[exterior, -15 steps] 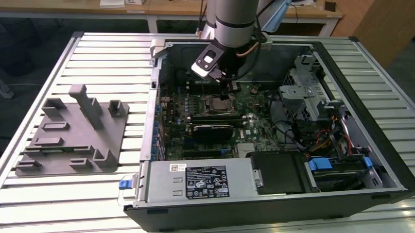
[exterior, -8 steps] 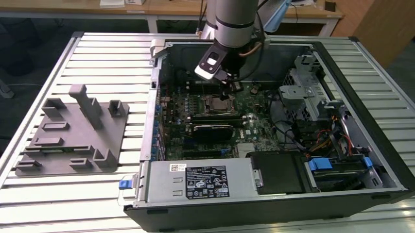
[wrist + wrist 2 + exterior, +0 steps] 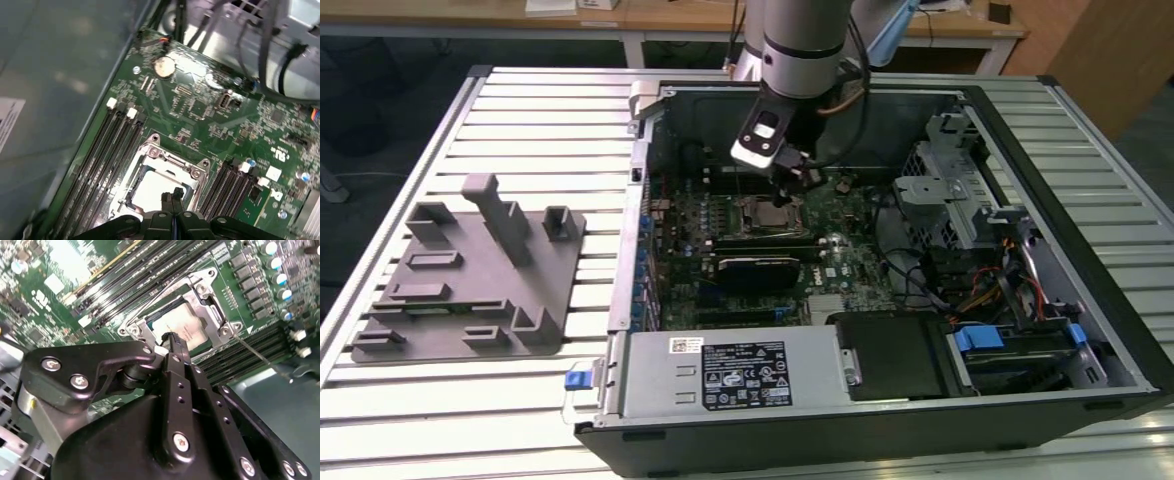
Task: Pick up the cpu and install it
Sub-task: 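Close the cpu cover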
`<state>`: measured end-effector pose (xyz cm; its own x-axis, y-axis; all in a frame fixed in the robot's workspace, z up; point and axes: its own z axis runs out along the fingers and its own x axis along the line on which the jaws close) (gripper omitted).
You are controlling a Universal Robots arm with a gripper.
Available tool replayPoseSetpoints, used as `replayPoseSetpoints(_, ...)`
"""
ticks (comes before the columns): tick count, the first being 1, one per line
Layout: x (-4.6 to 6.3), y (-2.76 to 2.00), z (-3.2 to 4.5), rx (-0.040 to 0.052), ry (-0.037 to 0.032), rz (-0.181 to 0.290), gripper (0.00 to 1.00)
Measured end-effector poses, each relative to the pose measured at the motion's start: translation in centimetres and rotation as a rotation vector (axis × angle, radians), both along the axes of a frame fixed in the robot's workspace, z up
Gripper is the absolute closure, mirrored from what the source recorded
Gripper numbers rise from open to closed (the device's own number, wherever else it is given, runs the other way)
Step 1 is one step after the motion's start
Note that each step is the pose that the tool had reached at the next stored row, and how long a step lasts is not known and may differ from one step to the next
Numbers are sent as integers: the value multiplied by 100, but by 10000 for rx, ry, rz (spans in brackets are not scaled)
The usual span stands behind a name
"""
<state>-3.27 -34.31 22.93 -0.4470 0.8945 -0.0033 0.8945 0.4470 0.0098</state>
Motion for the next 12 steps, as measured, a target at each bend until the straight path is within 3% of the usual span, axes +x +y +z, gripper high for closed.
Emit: replayPoseSetpoints(12, 0, 0, 0, 0, 1, 2190, 89)
